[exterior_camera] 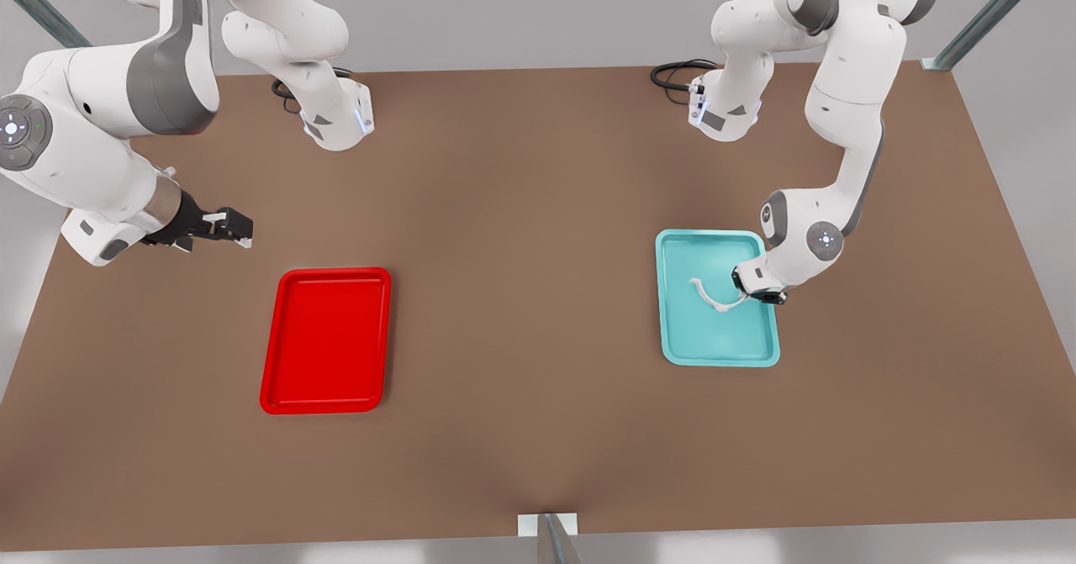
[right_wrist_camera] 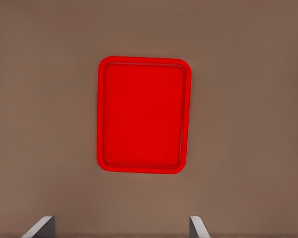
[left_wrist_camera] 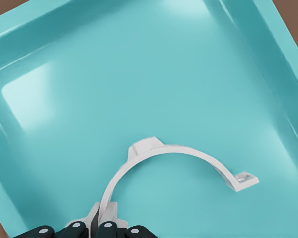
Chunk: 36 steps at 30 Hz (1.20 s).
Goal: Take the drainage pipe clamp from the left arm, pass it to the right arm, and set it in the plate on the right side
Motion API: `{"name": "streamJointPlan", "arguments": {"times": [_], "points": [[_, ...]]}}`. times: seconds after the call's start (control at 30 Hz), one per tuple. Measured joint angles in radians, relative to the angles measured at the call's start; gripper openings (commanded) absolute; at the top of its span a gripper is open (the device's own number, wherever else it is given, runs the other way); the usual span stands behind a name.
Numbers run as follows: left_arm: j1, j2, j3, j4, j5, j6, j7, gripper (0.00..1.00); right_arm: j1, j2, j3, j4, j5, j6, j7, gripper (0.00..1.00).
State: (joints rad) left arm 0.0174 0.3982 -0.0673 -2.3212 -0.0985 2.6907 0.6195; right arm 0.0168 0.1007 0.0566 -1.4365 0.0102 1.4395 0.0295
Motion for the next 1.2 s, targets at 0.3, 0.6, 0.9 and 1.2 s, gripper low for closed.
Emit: {"name": "streamJointPlan", "arguments": {"times": [0.3, 0.6, 0.9, 1.2], "points": [[-0.062, -0.135, -0.038, 0.073, -0.009, -0.101, -0.088, 0.21, -0.002, 0.0, -0.003, -0.001, 0.0, 0.0, -0.01, 1.0], [-0.372, -0.104, -0.108, 0.332, -0.099, -0.273, -0.469, 0.21, 0.001, 0.117, 0.019, 0.107, 0.045, 0.006, -0.026, 1.0], [-0.624, 0.185, -0.106, 0.793, -0.13, -0.286, -0.941, 0.21, 0.06, 0.219, 0.141, 0.179, 0.082, 0.054, -0.05, 1.0], [-0.693, 0.217, -0.106, 0.879, -0.132, -0.213, -1.229, 0.21, 0.208, 0.339, 0.179, 0.142, 0.078, 0.197, -0.052, 1.0]]}}
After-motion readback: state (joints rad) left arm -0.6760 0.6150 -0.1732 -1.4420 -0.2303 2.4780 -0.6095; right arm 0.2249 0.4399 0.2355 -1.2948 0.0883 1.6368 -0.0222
